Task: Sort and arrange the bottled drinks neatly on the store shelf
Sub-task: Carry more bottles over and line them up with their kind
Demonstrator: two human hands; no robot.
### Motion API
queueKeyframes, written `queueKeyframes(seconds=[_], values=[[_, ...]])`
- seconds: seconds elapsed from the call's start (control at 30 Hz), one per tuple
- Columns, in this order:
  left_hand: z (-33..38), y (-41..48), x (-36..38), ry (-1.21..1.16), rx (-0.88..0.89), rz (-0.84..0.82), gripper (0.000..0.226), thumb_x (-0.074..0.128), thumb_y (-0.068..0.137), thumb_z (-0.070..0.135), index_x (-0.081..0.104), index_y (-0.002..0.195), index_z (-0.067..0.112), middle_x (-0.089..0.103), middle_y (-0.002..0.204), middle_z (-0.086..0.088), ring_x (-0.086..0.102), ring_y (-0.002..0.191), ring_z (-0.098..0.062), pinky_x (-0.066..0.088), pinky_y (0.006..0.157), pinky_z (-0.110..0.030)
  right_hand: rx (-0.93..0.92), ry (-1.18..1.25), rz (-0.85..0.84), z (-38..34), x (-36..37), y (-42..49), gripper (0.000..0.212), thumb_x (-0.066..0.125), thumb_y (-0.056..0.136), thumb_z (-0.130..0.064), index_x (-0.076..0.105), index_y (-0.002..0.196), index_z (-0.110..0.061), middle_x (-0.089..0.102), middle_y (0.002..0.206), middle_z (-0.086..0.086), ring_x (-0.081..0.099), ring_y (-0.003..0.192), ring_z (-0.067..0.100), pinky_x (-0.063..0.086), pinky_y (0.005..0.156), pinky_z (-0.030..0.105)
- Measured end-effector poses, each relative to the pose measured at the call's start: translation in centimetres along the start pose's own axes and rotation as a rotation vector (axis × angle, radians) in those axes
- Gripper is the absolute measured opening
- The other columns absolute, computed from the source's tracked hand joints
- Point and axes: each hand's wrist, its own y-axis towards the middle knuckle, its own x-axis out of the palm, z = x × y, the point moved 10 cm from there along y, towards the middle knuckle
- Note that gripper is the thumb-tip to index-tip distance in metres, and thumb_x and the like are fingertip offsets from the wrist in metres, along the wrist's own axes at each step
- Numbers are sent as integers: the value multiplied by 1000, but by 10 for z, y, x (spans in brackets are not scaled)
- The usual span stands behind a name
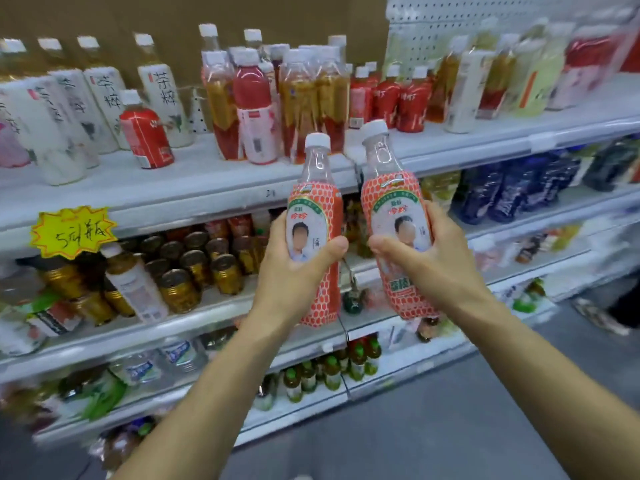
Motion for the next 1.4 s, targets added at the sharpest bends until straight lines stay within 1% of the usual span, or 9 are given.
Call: queueKeyframes(seconds=[0.17,0.23,0.33,0.5,0.67,0.93,1.03,1.23,1.4], values=[[2,15,84,20,-6,-99,73,82,77,41,44,138,34,62,122,19,62,108,2,52,92,-29,46,-21,92,34,-72,14,54,83,74,-34,53,118,-26,68,100,-10,67,84,-1,55,70,21],[4,22,116,12,-5,-120,70,82,78,37,44,138,33,63,121,17,64,106,0,52,88,-26,70,-22,123,49,-98,24,54,82,74,-36,52,118,-27,68,100,-10,67,86,2,56,73,27],[1,37,163,-19,-5,-132,67,80,79,35,45,136,34,64,120,17,64,103,3,51,83,-21,78,-33,164,70,-140,48,52,83,75,-33,53,116,-26,68,98,-10,67,83,0,55,70,24],[-6,80,247,-47,-20,-161,64,81,78,40,45,130,42,64,116,20,64,100,5,52,84,-25,78,-53,182,104,-208,104,44,82,75,-32,52,108,-34,68,96,-12,66,81,-4,52,66,19],[-7,134,333,-63,-66,-166,54,82,77,39,50,120,44,68,109,18,68,96,1,55,84,-31,98,-83,177,134,-272,171,53,83,74,-35,54,117,-28,69,98,-11,67,81,-2,55,68,24],[11,194,452,-36,-44,-214,50,81,75,44,51,114,49,70,107,20,69,96,-1,58,87,-38,87,-83,226,171,-371,251,54,82,73,-37,54,119,-27,69,100,-11,67,83,-2,54,67,21],[16,207,487,-32,-25,-204,57,83,70,50,50,116,52,69,109,21,69,97,-3,58,87,-42,73,-56,217,186,-407,274,52,83,74,-35,56,117,-28,69,100,-11,67,82,-2,54,69,22],[23,220,565,-37,-33,-122,74,75,60,61,50,127,41,69,112,16,70,98,-8,59,86,-45,51,-22,128,223,-486,322,52,82,73,-35,55,116,-26,69,99,-9,66,77,-3,50,55,13],[38,226,653,-70,-52,-64,64,73,61,61,54,119,43,71,109,18,70,95,-5,58,87,-41,46,-9,33,248,-563,365,50,80,71,-36,57,114,-26,69,100,-8,67,76,-3,50,54,12]])
